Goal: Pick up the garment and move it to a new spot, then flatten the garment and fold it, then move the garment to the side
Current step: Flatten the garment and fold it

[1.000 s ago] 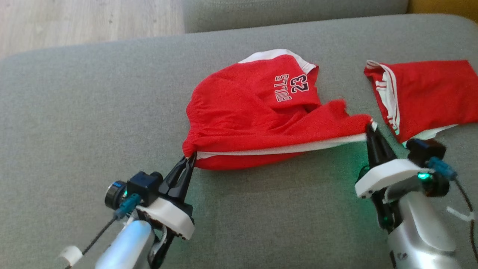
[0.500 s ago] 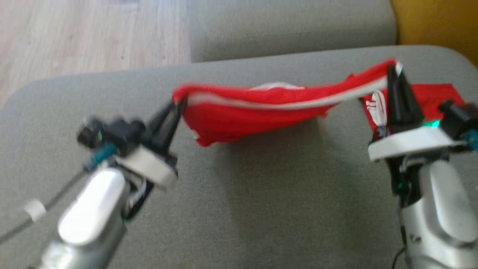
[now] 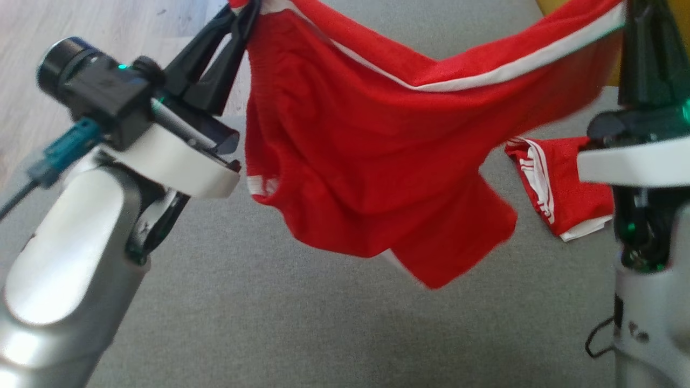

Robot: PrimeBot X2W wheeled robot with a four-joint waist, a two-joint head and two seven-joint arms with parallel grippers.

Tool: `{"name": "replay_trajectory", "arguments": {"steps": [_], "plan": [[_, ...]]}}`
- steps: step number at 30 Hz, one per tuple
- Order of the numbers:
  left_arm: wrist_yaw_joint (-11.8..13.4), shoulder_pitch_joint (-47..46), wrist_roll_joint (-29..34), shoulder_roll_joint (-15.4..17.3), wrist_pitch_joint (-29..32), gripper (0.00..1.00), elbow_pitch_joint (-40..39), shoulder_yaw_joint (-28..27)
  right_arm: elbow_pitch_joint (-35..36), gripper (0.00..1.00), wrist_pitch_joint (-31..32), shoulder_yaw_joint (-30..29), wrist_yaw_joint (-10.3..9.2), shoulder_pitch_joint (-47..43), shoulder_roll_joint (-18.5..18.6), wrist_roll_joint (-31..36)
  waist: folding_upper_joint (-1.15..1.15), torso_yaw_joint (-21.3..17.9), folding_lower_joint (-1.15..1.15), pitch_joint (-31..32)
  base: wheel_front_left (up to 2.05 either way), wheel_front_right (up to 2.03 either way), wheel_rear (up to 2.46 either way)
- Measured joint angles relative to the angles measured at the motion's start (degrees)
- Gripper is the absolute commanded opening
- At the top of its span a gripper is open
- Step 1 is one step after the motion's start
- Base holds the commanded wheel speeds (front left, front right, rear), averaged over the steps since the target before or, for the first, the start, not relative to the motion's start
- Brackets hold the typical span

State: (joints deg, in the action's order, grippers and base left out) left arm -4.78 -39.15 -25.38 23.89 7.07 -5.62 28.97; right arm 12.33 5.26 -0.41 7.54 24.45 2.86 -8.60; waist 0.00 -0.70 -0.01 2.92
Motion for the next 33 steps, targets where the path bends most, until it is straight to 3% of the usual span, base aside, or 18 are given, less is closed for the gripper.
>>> {"name": "replay_trajectory", "arguments": {"steps": [6, 12, 17, 21, 25, 29, 33], "plan": [[1.1, 2.2, -2.7, 1.6, 4.0, 0.00, -3.8, -1.3, 4.0, 0.00, 4.2, 0.4, 0.00, -2.6, 0.0, 0.2, 0.00, 0.3, 0.00, -2.0, 0.00, 0.00, 0.00], [-0.4, -2.5, -4.9, 1.6, 5.0, 0.00, 2.2, -1.5, -1.8, 0.00, 6.4, 0.4, 0.00, 4.9, 0.0, -2.8, 0.00, 0.2, 0.02, -7.4, 0.00, 0.00, 0.00], [-1.9, -14.9, -4.2, 1.6, 2.4, 0.00, 12.8, -1.3, -12.9, 0.00, 5.3, 2.4, 0.00, 20.7, 0.2, -0.8, 0.00, -0.2, 0.03, -14.6, 0.00, 0.00, 0.00], [-2.4, -27.4, -2.6, 1.9, -2.5, 0.00, 23.2, -1.2, -26.2, 0.00, -0.6, 4.3, 0.00, 36.3, 0.5, 1.3, 0.00, -1.1, 0.04, -20.5, 0.00, 0.00, 0.00], [-2.8, -37.8, -1.0, 1.4, -10.9, 0.00, 32.2, -1.1, -38.4, 0.00, -7.5, 2.0, 0.00, 48.3, 0.6, 2.6, 0.00, -2.3, 0.04, -25.3, 0.00, 0.00, 0.00], [-2.8, -42.7, -0.6, -1.0, -18.0, 0.00, 39.5, 0.5, -48.4, 0.00, -12.5, 1.2, 0.00, 53.1, 0.9, 3.5, 0.00, -3.1, 0.03, -28.7, 0.00, 0.00, 0.00], [-2.8, -41.1, -2.4, -3.2, -20.4, 0.00, 45.1, 5.1, -57.5, 0.00, -14.5, 1.9, 0.00, 51.7, 0.9, 3.7, -0.01, -3.2, 0.03, -30.3, 0.00, 0.00, 0.00]]}}
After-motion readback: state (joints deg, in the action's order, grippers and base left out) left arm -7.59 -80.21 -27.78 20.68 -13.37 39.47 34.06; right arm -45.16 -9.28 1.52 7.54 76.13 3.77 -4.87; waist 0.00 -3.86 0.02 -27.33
